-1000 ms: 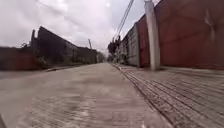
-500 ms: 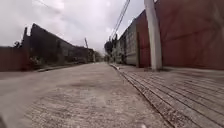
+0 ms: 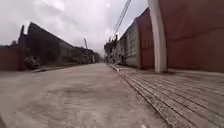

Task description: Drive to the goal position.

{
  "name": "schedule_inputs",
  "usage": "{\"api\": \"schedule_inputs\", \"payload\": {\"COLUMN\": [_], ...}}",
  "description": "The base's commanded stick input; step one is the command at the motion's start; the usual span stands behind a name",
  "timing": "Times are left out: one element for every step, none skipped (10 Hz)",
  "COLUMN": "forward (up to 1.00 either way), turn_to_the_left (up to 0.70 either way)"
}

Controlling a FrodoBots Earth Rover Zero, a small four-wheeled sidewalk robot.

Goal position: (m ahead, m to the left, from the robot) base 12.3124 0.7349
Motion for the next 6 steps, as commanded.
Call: {"api": "schedule_inputs", "payload": {"forward": [1.0, 1.0, 1.0, 1.0, 1.0, 1.0], "turn_to_the_left": [0.0, 0.0, 0.0, 0.0, 0.0, 0.0]}}
